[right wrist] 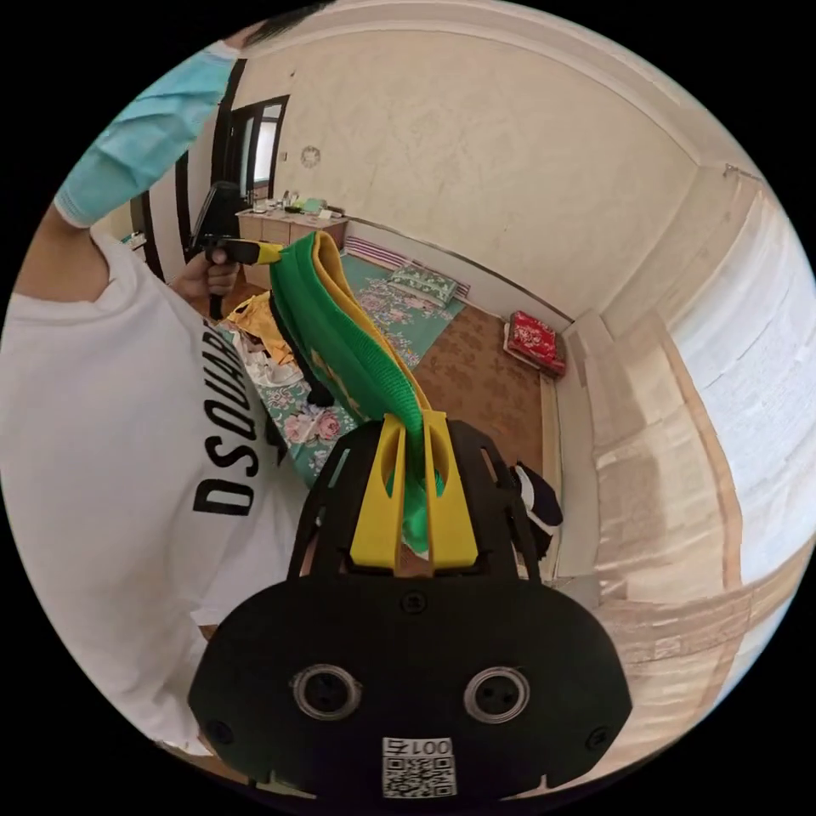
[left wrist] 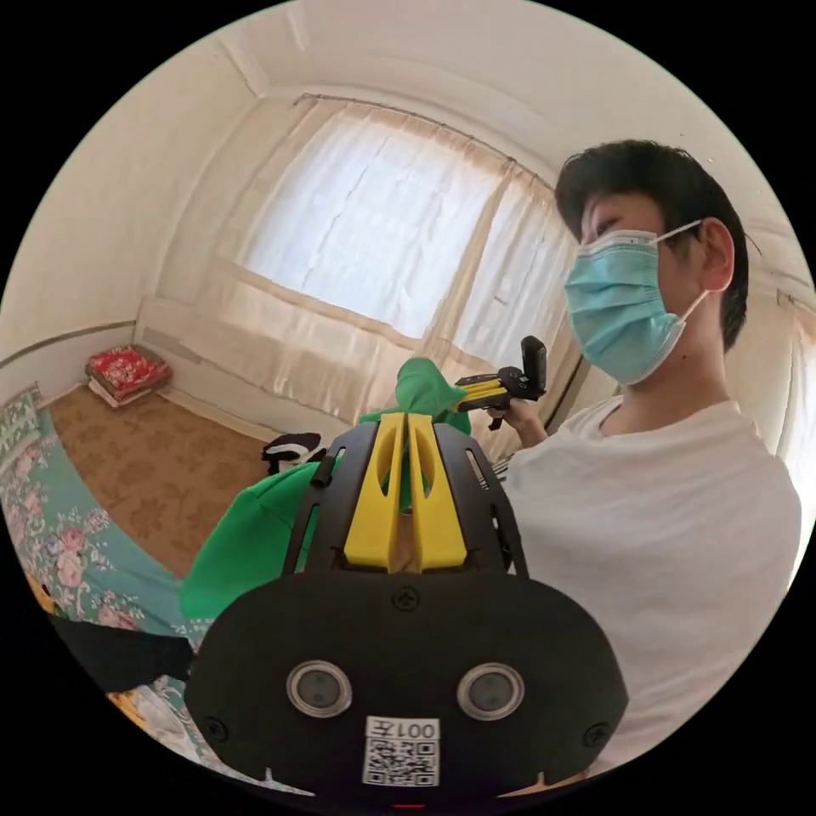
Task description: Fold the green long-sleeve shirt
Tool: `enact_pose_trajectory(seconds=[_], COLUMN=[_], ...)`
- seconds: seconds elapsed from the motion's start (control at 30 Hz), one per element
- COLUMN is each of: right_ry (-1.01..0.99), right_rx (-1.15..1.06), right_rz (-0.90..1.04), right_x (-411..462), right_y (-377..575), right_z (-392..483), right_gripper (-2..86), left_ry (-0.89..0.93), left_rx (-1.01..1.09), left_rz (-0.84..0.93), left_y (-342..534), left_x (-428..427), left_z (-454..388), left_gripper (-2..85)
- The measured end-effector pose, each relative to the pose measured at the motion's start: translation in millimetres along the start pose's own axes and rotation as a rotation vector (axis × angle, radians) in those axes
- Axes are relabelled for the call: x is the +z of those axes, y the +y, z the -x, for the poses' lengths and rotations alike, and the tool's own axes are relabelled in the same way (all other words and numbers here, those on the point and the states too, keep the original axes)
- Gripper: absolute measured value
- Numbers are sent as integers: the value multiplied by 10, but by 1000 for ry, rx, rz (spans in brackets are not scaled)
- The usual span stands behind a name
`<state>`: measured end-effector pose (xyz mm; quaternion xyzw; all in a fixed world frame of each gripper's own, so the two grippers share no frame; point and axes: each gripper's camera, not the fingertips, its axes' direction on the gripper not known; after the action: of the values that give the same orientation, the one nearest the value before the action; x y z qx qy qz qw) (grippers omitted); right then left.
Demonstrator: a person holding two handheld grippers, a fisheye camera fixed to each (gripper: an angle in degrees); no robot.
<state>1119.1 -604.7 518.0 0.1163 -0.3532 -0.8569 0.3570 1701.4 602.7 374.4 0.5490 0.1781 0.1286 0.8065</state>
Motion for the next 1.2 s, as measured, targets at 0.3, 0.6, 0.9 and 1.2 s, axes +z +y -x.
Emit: enact_pose_trajectory(seconds=[0.3,0.6,0.9,1.2], right_ry=[-73,-102,-1,-488], right_rx=[-245,-92,-360,142], right_rz=[36,414,546,691], right_x=[769,4587,6504,7916], right_y=[-1659,-3989,-3946,-3820], right_z=[-1517,-3977,-4902,-6120], right_gripper=[31,52,69,97], left_ry=[-361,-786,-838,-778], left_rx=[100,-263,-861,-916], left_rz=[141,481,422,746], left_y=[-608,-753,904,2468], left_x=[343,1651,1784,3635], left_z=[1275,5348,7283,7847], left_gripper=[-10,-10,-14,-8])
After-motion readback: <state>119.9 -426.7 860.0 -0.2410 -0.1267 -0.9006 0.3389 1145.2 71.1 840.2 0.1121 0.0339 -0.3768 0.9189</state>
